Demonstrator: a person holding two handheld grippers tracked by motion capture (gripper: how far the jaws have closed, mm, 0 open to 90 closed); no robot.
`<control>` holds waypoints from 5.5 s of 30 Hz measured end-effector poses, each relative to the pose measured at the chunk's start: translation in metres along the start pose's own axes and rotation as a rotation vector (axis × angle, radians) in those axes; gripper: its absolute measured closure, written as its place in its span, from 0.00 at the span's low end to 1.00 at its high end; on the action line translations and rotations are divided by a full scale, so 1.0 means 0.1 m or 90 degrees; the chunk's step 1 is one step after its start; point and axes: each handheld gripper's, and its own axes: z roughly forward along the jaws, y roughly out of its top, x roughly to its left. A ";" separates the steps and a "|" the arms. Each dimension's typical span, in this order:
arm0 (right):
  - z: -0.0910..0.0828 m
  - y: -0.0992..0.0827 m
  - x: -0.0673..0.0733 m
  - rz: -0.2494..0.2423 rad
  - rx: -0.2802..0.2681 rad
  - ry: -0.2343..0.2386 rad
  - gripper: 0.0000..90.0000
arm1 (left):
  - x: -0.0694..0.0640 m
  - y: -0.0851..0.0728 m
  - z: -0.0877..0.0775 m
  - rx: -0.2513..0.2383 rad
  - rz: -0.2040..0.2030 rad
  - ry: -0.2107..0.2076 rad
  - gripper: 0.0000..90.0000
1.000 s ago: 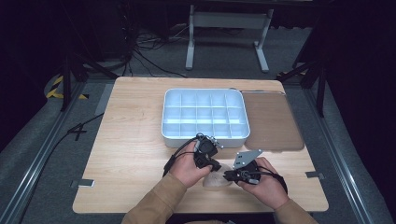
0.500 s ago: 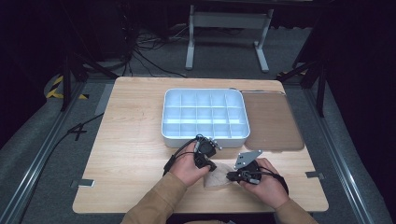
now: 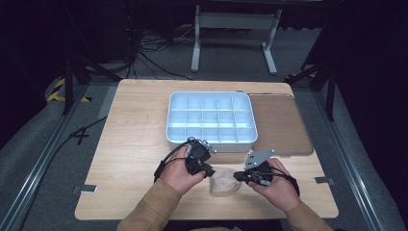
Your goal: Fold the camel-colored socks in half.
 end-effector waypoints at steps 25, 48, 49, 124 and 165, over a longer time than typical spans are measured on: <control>0.20 0.02 0.04 0.027 -0.022 0.029 0.99 | 0.11 -0.16 0.06 0.052 -0.014 -0.012 0.83; 0.38 -0.07 -0.03 0.030 0.010 0.026 1.00 | 0.14 -0.16 0.45 0.078 -0.007 -0.009 0.90; 0.38 -0.06 -0.02 0.026 0.012 0.024 1.00 | 0.13 -0.16 0.46 0.080 -0.005 -0.007 0.91; 0.27 -0.18 -0.09 0.071 0.055 0.003 0.99 | -0.20 0.17 0.58 -0.009 0.130 -0.017 0.97; 0.29 -0.03 -0.12 0.067 -0.014 -0.005 0.97 | -0.18 -0.02 0.47 -0.032 0.217 0.010 0.49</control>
